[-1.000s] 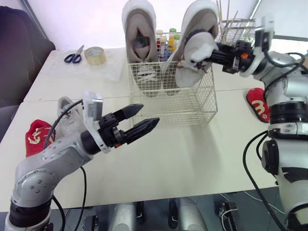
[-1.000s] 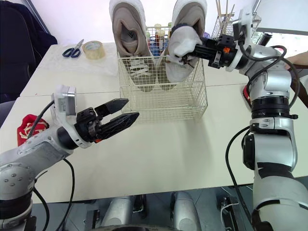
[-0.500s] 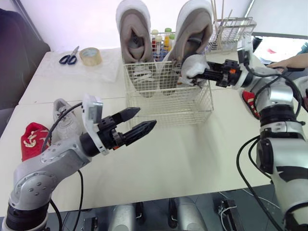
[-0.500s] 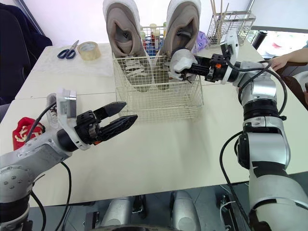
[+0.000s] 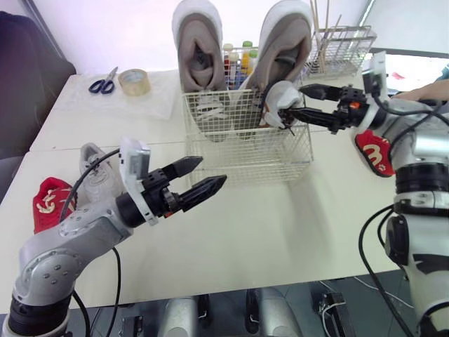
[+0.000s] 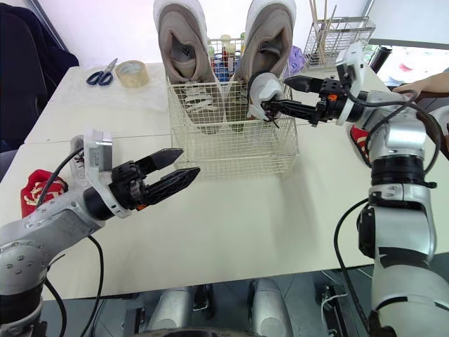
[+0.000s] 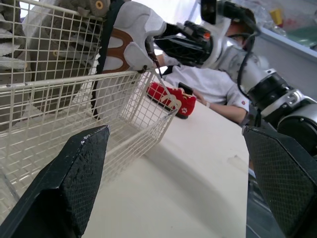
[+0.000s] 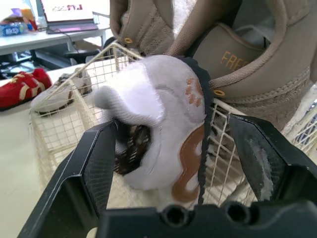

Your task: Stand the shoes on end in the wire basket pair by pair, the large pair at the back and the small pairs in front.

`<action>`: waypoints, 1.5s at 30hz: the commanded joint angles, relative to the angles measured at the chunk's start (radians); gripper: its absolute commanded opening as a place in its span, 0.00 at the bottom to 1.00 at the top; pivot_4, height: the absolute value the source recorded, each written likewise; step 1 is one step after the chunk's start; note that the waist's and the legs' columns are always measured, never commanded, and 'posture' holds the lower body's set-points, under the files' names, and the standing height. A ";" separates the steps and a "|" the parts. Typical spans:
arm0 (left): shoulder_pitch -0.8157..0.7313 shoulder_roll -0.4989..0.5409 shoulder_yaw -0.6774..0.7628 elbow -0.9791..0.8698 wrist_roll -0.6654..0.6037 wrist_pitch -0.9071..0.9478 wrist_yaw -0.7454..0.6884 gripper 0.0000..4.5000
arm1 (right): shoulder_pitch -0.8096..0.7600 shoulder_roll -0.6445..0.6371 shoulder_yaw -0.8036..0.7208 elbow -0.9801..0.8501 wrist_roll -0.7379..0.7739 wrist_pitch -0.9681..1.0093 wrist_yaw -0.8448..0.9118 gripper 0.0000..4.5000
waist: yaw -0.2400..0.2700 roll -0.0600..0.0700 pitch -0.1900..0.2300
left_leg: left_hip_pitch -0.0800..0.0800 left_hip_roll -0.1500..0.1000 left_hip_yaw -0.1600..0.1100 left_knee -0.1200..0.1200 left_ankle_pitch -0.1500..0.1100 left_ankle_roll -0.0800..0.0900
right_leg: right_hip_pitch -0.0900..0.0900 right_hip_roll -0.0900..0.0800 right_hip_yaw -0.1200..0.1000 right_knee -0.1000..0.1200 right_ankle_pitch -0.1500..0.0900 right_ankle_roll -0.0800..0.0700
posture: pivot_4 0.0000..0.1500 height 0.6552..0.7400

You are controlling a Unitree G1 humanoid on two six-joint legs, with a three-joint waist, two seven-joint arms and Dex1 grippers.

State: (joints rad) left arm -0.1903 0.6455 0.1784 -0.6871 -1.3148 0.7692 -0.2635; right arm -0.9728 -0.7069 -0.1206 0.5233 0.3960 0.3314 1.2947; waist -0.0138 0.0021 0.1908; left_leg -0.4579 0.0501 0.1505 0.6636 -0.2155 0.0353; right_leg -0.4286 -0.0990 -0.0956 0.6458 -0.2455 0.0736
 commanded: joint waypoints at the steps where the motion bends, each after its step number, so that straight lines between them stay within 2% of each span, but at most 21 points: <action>1: 0.014 0.022 0.022 -0.005 0.012 -0.007 -0.012 1.00 | 0.068 -0.073 -0.053 -0.268 0.082 0.158 -0.041 0.85 | 0.002 0.000 0.000 | 0.000 0.000 0.000 0.000 0.000 0.000 | 0.000 0.000 0.000 0.000 0.000 0.000 | 1.00 1.00; 4: 0.027 0.044 0.048 -0.008 -0.006 -0.003 0.007 1.00 | 0.107 -0.145 -0.078 -0.396 0.107 0.260 -0.081 0.85 | 0.002 0.000 0.000 | 0.000 0.000 0.000 -0.001 0.000 0.000 | -0.001 -0.003 0.000 0.000 0.000 0.000 | 1.00 1.00; 7: 0.049 0.089 0.189 0.014 -0.233 -0.026 0.046 1.00 | 0.032 -0.236 -0.144 -0.444 0.195 0.382 -0.092 0.86 | 0.001 0.000 0.000 | -0.001 0.000 0.000 0.000 -0.002 0.002 | -0.002 -0.004 0.000 0.000 -0.002 -0.004 | 1.00 1.00; 8: 0.053 0.111 0.240 0.028 -0.286 -0.033 0.057 1.00 | -0.007 -0.247 -0.157 -0.443 0.213 0.390 -0.101 0.98 | -0.001 0.001 0.001 | -0.002 0.000 0.000 0.000 -0.003 0.003 | -0.003 -0.004 0.001 -0.001 -0.002 -0.004 | 1.00 1.00; 10: 0.075 0.156 0.329 0.068 -0.322 -0.036 0.076 1.00 | -0.065 -0.248 -0.155 -0.447 0.233 0.389 -0.112 0.99 | -0.007 0.001 0.001 | -0.002 0.000 0.000 -0.001 -0.003 0.004 | -0.005 -0.004 0.002 0.000 -0.002 -0.005 | 1.00 1.00; 14: 0.127 0.224 0.446 0.160 -0.243 -0.031 0.123 1.00 | -0.156 -0.161 -0.175 -0.485 0.363 0.500 -0.179 0.99 | -0.010 0.001 0.000 | -0.001 0.001 0.000 -0.004 -0.003 0.003 | -0.005 -0.004 0.002 -0.001 -0.004 -0.008 | 1.00 1.00; 17: 0.179 0.276 0.548 0.294 -0.102 -0.027 0.190 1.00 | -0.161 -0.052 -0.132 -0.613 0.551 0.645 -0.181 0.99 | -0.010 0.001 0.000 | -0.002 0.001 0.000 -0.005 -0.003 0.003 | -0.006 -0.004 0.002 -0.001 -0.003 -0.008 | 1.00 1.00; 19: 0.201 0.311 0.565 0.368 -0.070 0.007 0.152 1.00 | -0.143 -0.019 -0.074 -0.660 0.555 0.658 -0.172 0.99 | -0.007 0.000 0.000 | -0.003 0.001 0.001 -0.006 -0.002 0.002 | -0.009 -0.004 0.002 0.000 -0.003 -0.008 | 1.00 1.00; 21: 0.181 0.352 0.533 0.494 -0.017 0.036 0.086 1.00 | -0.120 0.011 -0.002 -0.686 0.540 0.630 -0.123 0.99 | 0.004 -0.001 -0.001 | -0.004 0.000 0.001 -0.007 -0.002 0.002 | -0.014 -0.004 0.001 0.000 -0.003 -0.007 | 1.00 1.00; 24: 0.102 0.389 0.470 0.646 0.031 0.074 -0.025 1.00 | -0.131 0.065 0.031 -0.673 0.568 0.637 -0.113 0.99 | 0.008 -0.003 -0.002 | -0.004 -0.001 0.001 -0.008 -0.002 0.002 | -0.014 -0.004 0.000 -0.002 -0.003 -0.008 | 1.00 1.00; 29: -0.095 0.509 0.224 1.008 0.261 0.152 -0.286 1.00 | -0.090 0.064 0.179 -0.737 0.458 0.566 -0.047 0.99 | 0.002 -0.008 -0.005 | -0.004 -0.001 0.006 -0.013 -0.002 0.002 | -0.015 -0.005 0.000 -0.007 -0.001 -0.009 | 1.00 1.00; 32: -0.197 0.550 0.098 1.120 0.391 0.169 -0.412 1.00 | -0.083 0.060 0.232 -0.760 0.385 0.511 -0.058 0.99 | -0.003 -0.008 -0.005 | -0.005 0.000 0.010 -0.017 0.000 -0.003 | -0.017 -0.004 0.000 -0.010 0.001 -0.006 | 1.00 1.00; 37: -0.383 0.549 -0.042 1.289 0.566 0.185 -0.560 1.00 | -0.034 0.054 0.241 -0.815 0.360 0.504 -0.090 0.99 | -0.002 -0.008 -0.005 | -0.008 0.002 0.012 -0.018 0.001 -0.005 | -0.018 -0.002 -0.001 -0.009 0.002 -0.005 | 1.00 1.00; 42: -0.499 0.547 -0.119 1.434 0.708 0.166 -0.710 1.00 | 0.009 0.031 0.237 -0.852 0.346 0.505 -0.117 0.99 | -0.003 -0.009 -0.005 | -0.008 0.002 0.014 -0.016 0.001 -0.005 | -0.019 -0.001 -0.002 -0.007 0.002 -0.005 | 1.00 1.00; 45: -0.530 0.559 -0.189 1.472 0.789 0.155 -0.850 1.00 | 0.026 -0.012 0.215 -0.862 0.364 0.521 -0.096 0.99 | -0.002 -0.009 -0.005 | -0.008 0.002 0.013 -0.014 0.001 -0.004 | -0.018 -0.002 -0.002 -0.005 0.002 -0.005 | 1.00 1.00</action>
State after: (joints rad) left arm -0.7078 1.1730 0.0102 0.7648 -0.5729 0.9281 -1.0462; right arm -0.9419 -0.6983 0.1396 -0.3101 0.7427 0.8488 1.1880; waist -0.0161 -0.0066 0.1857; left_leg -0.4657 0.0517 0.1638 0.6498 -0.2143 0.0309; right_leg -0.4470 -0.1012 -0.0971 0.6410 -0.2437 0.0689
